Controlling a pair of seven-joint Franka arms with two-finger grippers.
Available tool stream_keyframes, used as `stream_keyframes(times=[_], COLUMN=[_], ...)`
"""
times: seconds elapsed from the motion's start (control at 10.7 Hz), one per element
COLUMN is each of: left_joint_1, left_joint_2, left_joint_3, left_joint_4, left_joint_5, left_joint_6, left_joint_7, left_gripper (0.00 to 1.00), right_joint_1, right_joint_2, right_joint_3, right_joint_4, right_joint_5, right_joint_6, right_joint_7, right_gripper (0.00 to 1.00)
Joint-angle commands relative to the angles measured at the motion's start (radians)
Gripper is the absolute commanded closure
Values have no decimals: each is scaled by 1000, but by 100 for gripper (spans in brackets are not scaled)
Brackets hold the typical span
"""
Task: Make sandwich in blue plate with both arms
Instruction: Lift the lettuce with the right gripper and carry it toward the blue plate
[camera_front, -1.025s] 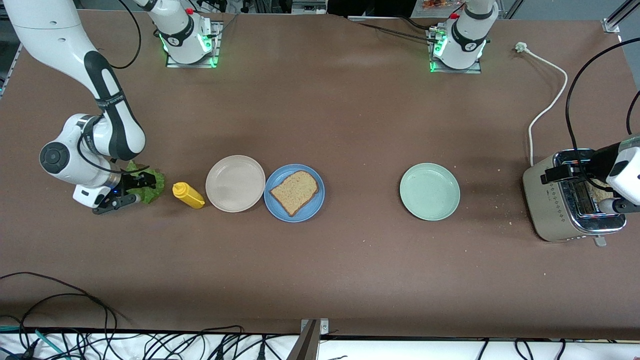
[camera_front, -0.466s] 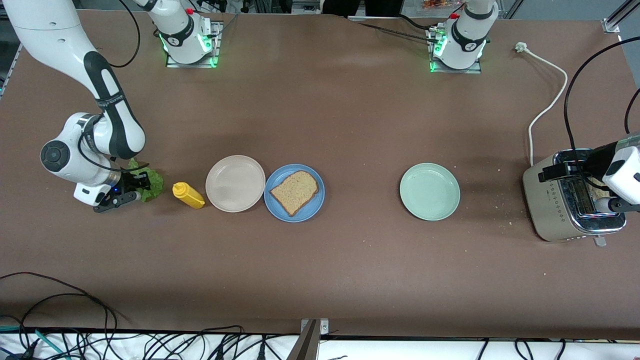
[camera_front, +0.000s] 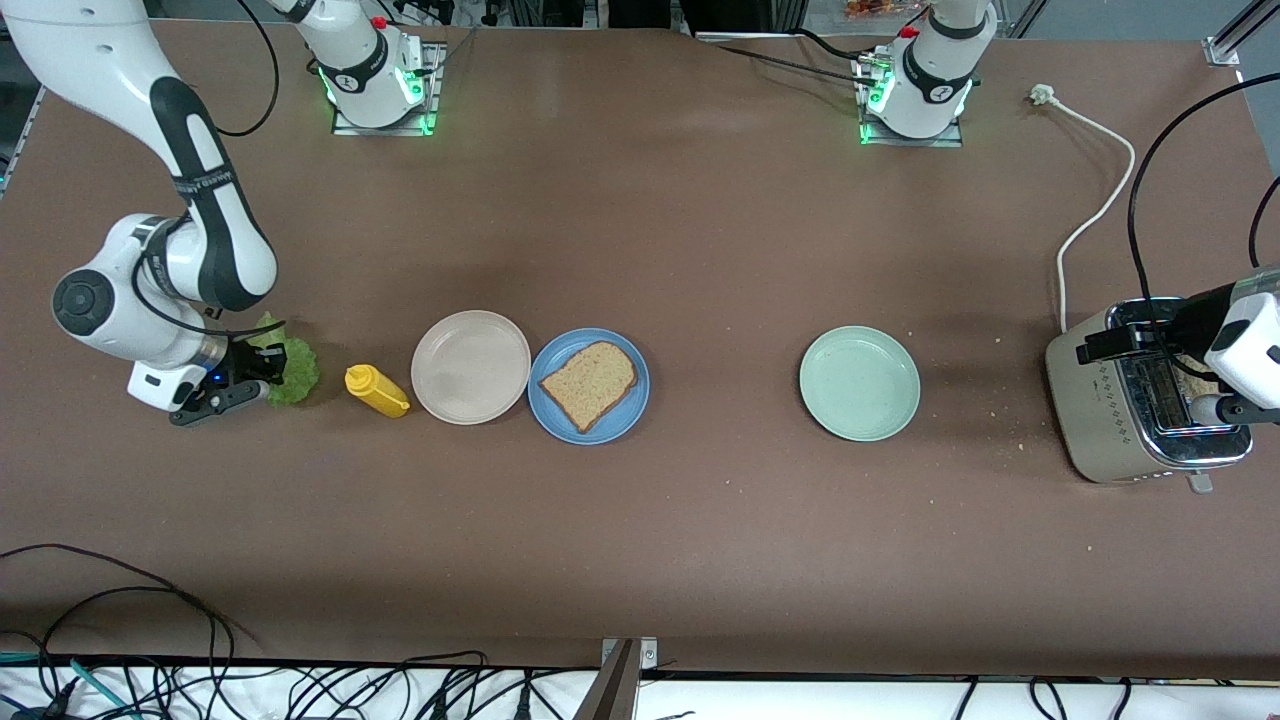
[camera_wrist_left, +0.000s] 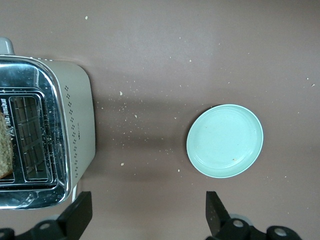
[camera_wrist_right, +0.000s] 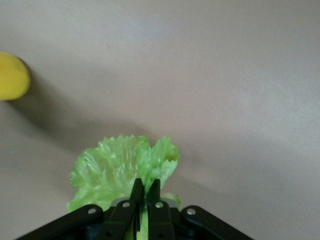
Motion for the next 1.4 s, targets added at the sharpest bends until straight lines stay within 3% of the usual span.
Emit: stream_keyframes(times=[0.0, 0.19, 0.65, 1.12, 1.3], left_joint_1=[0, -3, -4, -3, -1], left_joint_2=[-14, -10, -9, -9, -9], left_joint_3=[-11, -11, -11, -13, -11], left_joint_4=[-4, -4, -6, -10, -10], left_joint_5=[17, 17, 17, 17, 17], left_joint_6=[-32, -32, -33, -38, -59], left_joint_7=[16, 10, 11, 17, 22], left_gripper=[0, 0, 0, 0, 0], right_joint_1=[-5, -4, 51, 238, 315], right_joint_2=[-100, -128, -171, -143, -79], right_joint_3=[30, 54, 105, 103, 102], right_joint_4=[35, 113, 306, 374, 443], right_joint_5=[18, 18, 6, 13, 15], right_joint_6=[-162, -298, -592, -635, -635], right_joint_7=[-19, -13, 241, 560, 724], right_gripper=[100, 100, 100, 100, 100])
